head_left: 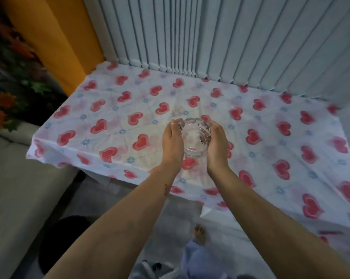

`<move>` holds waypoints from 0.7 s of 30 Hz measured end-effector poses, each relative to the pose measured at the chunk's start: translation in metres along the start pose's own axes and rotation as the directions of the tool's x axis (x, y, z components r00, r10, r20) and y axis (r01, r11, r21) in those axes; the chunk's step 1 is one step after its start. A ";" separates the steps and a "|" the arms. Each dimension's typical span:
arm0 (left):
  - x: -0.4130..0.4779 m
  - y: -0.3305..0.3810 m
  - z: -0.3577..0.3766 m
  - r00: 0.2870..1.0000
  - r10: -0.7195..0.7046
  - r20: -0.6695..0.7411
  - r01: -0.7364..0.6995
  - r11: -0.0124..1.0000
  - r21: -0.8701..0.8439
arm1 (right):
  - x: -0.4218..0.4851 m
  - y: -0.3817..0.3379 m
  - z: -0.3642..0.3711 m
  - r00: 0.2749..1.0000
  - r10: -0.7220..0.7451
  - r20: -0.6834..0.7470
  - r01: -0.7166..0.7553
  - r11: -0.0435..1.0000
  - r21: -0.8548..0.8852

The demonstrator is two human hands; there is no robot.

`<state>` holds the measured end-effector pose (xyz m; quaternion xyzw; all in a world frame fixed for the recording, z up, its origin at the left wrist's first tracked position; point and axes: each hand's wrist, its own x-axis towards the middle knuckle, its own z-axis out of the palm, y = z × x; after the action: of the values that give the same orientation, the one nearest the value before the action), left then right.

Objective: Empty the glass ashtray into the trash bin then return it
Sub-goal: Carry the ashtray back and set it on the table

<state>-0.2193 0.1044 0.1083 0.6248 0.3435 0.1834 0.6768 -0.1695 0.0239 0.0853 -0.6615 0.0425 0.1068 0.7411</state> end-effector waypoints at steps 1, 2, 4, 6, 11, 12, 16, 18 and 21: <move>0.006 -0.001 0.015 1.000 -0.002 0.014 0.002 1.000 0.000 | 0.012 -0.002 -0.008 1.000 0.000 -0.019 0.000 1.000 0.006; 0.012 -0.003 0.027 1.000 -0.006 0.018 0.006 1.000 -0.001 | 0.021 -0.003 -0.015 0.999 -0.006 -0.037 0.006 1.000 -0.001; 0.028 -0.007 0.061 0.999 -0.033 0.028 0.033 0.999 0.019 | 0.052 0.000 -0.034 0.998 0.007 -0.069 -0.009 1.000 -0.028; 0.040 -0.013 0.089 0.998 -0.046 0.040 0.044 0.998 0.040 | 0.079 0.005 -0.049 0.996 0.034 -0.084 -0.039 0.998 -0.058; 0.070 -0.038 0.133 0.988 -0.140 0.062 0.133 0.986 0.097 | 0.127 0.026 -0.074 0.994 0.041 -0.099 -0.057 0.984 -0.166; 0.076 -0.043 0.139 0.984 -0.165 0.060 0.157 0.981 0.118 | 0.134 0.030 -0.077 0.995 0.041 -0.091 -0.057 0.982 -0.178; 0.096 -0.056 0.155 0.982 -0.184 0.048 0.178 0.977 0.116 | 0.158 0.043 -0.082 0.993 0.094 -0.073 -0.110 0.956 -0.273; 0.105 -0.062 0.161 0.978 -0.203 0.048 0.198 0.976 0.089 | 0.166 0.049 -0.084 0.993 0.083 -0.080 -0.104 0.949 -0.299; 0.118 -0.071 0.169 0.980 -0.196 0.022 0.194 0.977 0.087 | 0.174 0.058 -0.084 0.995 0.032 -0.099 -0.062 0.945 -0.321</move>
<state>-0.0324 0.0517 0.0090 0.6189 0.4003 0.0921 0.6695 -0.0058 -0.0360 -0.0169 -0.7769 0.0744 0.0995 0.6172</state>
